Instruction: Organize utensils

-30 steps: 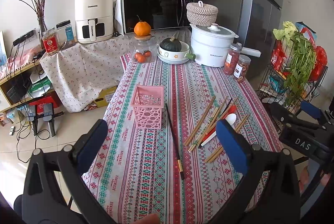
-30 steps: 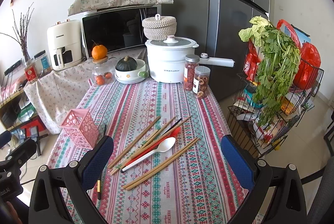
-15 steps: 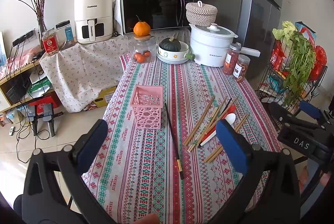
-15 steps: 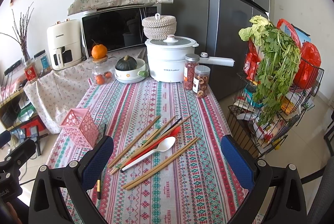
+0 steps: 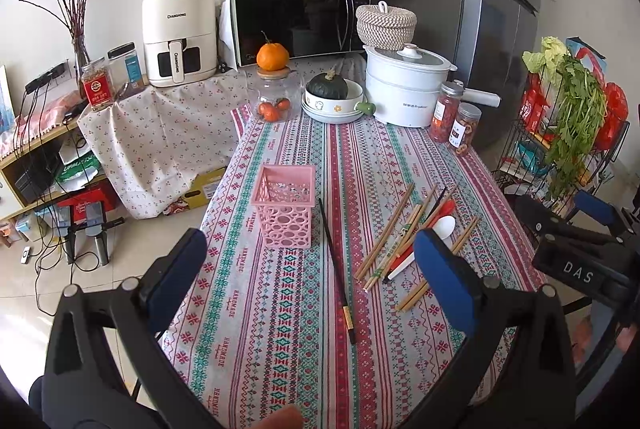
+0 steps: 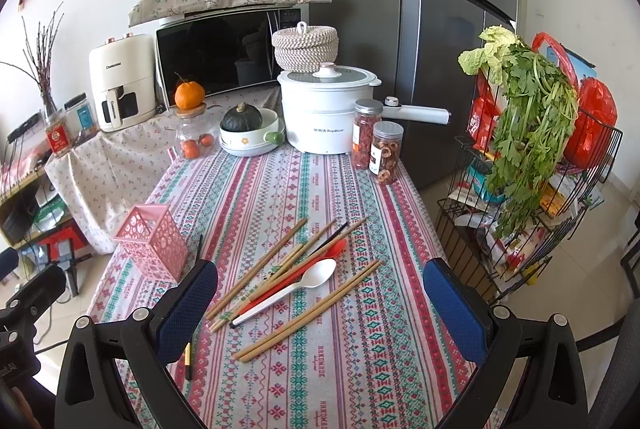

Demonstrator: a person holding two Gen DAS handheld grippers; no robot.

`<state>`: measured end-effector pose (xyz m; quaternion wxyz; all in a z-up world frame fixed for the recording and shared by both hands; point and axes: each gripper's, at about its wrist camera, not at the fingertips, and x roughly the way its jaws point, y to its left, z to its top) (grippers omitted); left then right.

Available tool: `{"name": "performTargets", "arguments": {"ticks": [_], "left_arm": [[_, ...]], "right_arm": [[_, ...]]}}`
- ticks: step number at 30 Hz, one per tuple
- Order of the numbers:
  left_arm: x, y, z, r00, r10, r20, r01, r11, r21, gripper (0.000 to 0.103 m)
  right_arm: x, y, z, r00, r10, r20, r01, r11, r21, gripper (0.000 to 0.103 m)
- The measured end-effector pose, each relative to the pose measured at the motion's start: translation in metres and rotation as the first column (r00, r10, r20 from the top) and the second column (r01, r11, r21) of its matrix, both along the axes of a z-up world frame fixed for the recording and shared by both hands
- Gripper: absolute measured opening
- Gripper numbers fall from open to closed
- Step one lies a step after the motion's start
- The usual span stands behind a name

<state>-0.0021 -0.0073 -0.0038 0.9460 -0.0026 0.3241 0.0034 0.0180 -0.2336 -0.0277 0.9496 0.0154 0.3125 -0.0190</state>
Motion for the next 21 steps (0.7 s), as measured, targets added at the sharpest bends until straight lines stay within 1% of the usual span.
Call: {"name": "performTargets", "arguments": {"ticks": [5,8,10,13,15,17,18,19,20,21], "left_arm": [[0.003,0.0,-0.003,1.0,-0.011,0.004,0.011,1.0,0.012,0.103],[0.013,0.004,-0.003,1.0,-0.028,-0.004,0.028,1.0,0.012,0.103],[0.025,0.01,-0.003,0.999,-0.042,-0.029,0.041,0.999,-0.016,0.103],[0.048,0.02,-0.005,0.993,-0.088,-0.084,0.081,0.993,-0.082,0.103],[0.064,0.023,-0.008,0.986,-0.104,-0.13,0.091,0.991,-0.1,0.103],[0.08,0.023,-0.016,0.972,-0.131,-0.194,0.109,0.986,-0.125,0.103],[0.088,0.022,-0.021,0.961,-0.159,-0.228,0.124,0.979,-0.161,0.102],[0.093,0.021,-0.028,0.946,-0.19,-0.263,0.137,0.969,-0.205,0.098],[0.098,0.019,-0.035,0.93,-0.217,-0.297,0.146,0.959,-0.244,0.092],[0.1,0.016,-0.043,0.915,-0.245,-0.32,0.158,0.949,-0.272,0.089]], "right_arm": [[0.007,0.0,-0.001,1.0,0.005,-0.02,-0.005,1.0,0.002,0.103],[0.013,-0.005,-0.002,0.999,0.006,-0.041,-0.006,1.0,0.016,0.103],[0.02,-0.008,-0.002,0.998,-0.006,-0.055,0.006,1.0,0.015,0.103],[0.034,-0.015,-0.002,0.996,-0.017,-0.086,0.019,0.999,0.027,0.103],[0.046,-0.02,-0.001,0.993,-0.014,-0.118,0.019,0.999,0.043,0.103],[0.059,-0.025,0.002,0.99,-0.013,-0.141,0.02,0.999,0.05,0.103],[0.065,-0.027,0.004,0.989,-0.015,-0.148,0.022,0.998,0.05,0.103],[0.071,-0.028,0.005,0.988,-0.016,-0.155,0.024,0.998,0.05,0.103],[0.078,-0.03,0.006,0.986,-0.018,-0.163,0.026,0.998,0.049,0.103],[0.084,-0.031,0.006,0.985,-0.02,-0.172,0.029,0.999,0.046,0.103]]}}
